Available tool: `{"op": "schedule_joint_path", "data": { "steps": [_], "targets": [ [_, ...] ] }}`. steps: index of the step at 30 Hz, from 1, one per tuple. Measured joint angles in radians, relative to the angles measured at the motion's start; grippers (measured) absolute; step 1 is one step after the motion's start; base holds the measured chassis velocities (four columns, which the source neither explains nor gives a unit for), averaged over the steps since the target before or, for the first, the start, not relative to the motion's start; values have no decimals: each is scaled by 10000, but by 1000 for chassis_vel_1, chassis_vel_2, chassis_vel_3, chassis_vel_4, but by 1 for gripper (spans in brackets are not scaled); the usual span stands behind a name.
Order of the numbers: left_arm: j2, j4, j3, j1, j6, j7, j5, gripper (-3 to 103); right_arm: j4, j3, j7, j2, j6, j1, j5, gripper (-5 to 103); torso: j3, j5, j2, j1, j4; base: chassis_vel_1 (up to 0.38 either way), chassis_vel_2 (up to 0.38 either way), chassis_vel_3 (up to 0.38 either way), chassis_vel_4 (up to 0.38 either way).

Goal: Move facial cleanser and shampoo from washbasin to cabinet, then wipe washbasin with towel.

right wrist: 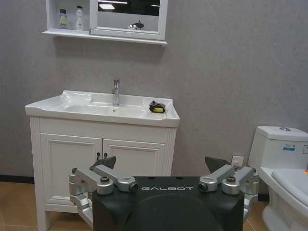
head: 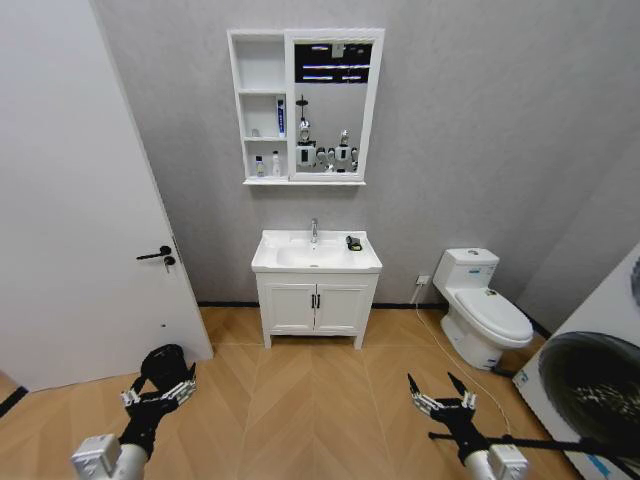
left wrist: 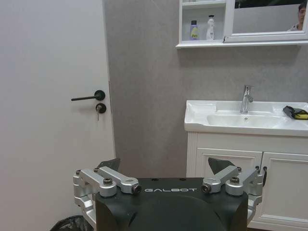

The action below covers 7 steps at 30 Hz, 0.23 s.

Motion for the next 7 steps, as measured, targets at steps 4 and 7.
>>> {"op": "schedule_joint_path", "data": {
  "steps": [4,7],
  "targets": [
    [0,0,0,0,0,0,0,100,0,0,0,0,0,0,0,100,0,0,0,0,0,0,0,0,0],
    [0,0,0,0,0,0,0,100,0,0,0,0,0,0,0,100,0,0,0,0,0,0,0,0,0]
  ]
}}
